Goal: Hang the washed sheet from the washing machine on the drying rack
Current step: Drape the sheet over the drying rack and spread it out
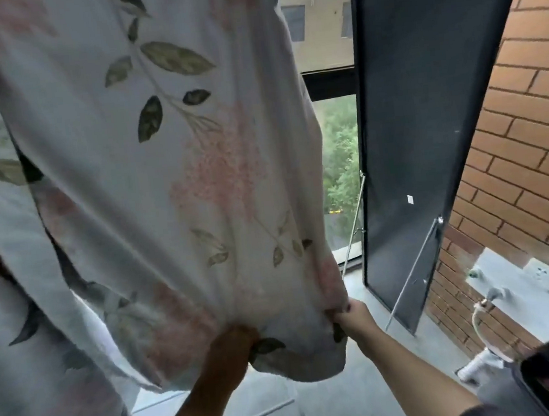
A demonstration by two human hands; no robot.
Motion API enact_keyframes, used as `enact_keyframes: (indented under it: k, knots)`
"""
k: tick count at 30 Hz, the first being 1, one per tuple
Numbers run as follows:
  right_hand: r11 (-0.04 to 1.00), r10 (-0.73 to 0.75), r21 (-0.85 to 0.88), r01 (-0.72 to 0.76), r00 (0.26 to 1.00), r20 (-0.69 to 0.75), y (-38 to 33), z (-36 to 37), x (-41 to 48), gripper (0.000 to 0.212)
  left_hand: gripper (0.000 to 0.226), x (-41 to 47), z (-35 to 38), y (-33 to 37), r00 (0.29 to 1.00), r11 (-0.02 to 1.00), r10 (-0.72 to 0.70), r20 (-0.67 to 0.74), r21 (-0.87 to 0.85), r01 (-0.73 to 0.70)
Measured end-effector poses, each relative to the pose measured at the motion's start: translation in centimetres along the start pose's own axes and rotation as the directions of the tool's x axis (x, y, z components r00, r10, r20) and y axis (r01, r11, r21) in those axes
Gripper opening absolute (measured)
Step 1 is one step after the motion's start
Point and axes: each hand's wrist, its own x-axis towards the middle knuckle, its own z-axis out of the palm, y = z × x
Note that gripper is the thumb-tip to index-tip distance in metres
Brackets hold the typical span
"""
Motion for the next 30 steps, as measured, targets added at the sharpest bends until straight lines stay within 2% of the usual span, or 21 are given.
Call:
enact_keyframes:
  k: [2, 4, 7, 10, 11, 12, 13, 14, 17, 20, 22, 25, 27, 28, 30]
  knots:
    - [0.995, 0.011, -0.096, -0.013, 1.000, -0.029, 2.1, -0.1, 1.3, 0.016, 0.009, 0.0, 2.0, 0.2, 0.998, 0.999, -0.003, 0.062, 0.046, 0.000]
    - [0.983, 0.046, -0.176, -0.050, 0.999, -0.024, 4.2, 0.0, 2.1, 0.015, 0.016, -0.1, 4.5, 0.2, 0.985, 0.999, -0.028, 0.167, 0.038, 0.022]
    - [0.933, 0.115, -0.349, -0.089, 0.992, 0.055, 6.4, 0.0, 2.5, 0.016, 0.036, -1.3, 6.3, 0.8, 0.950, 0.995, -0.049, 0.309, 0.092, 0.021]
    - [0.917, 0.202, -0.382, -0.115, 0.960, 0.195, 5.5, -0.4, 1.8, 0.053, 0.055, -2.4, 5.5, 1.0, 0.866, 0.993, -0.091, 0.491, 0.110, 0.042]
    - [0.930, 0.211, -0.347, -0.124, 0.951, 0.227, 4.4, -0.5, 1.6, 0.066, 0.061, -2.7, 4.5, 1.3, 0.805, 0.989, -0.136, 0.577, 0.121, 0.080]
    - [0.943, 0.212, -0.303, -0.134, 0.947, 0.240, 3.2, -0.7, 1.4, 0.078, 0.065, -2.8, 3.4, 1.6, 0.782, 0.987, -0.162, 0.602, 0.119, 0.112]
    - [0.961, 0.180, -0.250, -0.118, 0.953, 0.243, 1.7, -0.7, 1.3, 0.089, 0.064, -2.9, 1.7, 1.9, 0.787, 0.984, -0.179, 0.590, 0.129, 0.127]
    - [0.972, 0.128, -0.221, -0.076, 0.964, 0.232, -0.1, -0.7, 1.3, 0.095, 0.061, -2.8, 0.0, 2.0, 0.798, 0.982, -0.188, 0.573, 0.127, 0.140]
    - [0.962, -0.118, -0.231, 0.145, 0.985, 0.130, -6.3, -0.9, 0.6, 0.095, 0.048, -1.8, -6.0, 2.0, 0.842, 0.974, -0.221, 0.492, 0.063, 0.219]
    - [0.933, -0.308, -0.164, 0.321, 0.946, 0.098, -12.6, -0.9, -0.8, 0.091, 0.040, -0.4, -12.4, 2.0, 0.895, 0.969, -0.230, 0.383, 0.005, 0.247]
    - [0.887, -0.424, -0.178, 0.426, 0.904, 0.050, -16.8, -0.9, -2.1, 0.087, 0.036, 0.7, -16.6, 1.9, 0.930, 0.972, -0.232, 0.285, 0.026, 0.234]
    - [0.801, -0.564, -0.276, 0.531, 0.824, -0.052, -22.9, -0.8, -4.0, 0.079, 0.033, 2.2, -23.4, 2.0, 0.975, 0.975, -0.217, 0.055, 0.060, 0.213]
    - [0.718, -0.662, -0.374, 0.587, 0.742, -0.106, -26.5, -0.7, -4.9, 0.072, 0.032, 3.2, -27.8, 1.8, 0.974, 0.973, -0.182, -0.134, 0.119, 0.198]
    - [0.677, -0.703, -0.423, 0.602, 0.700, -0.129, -28.3, -0.6, -5.3, 0.068, 0.030, 3.5, -29.9, 1.5, 0.957, 0.973, -0.131, -0.259, 0.149, 0.174]
    - [0.580, -0.793, -0.510, 0.636, 0.584, -0.173, -32.6, -0.2, -6.4, 0.065, 0.028, 4.2, -34.3, 0.2, 0.865, 0.974, 0.025, -0.502, 0.207, 0.091]
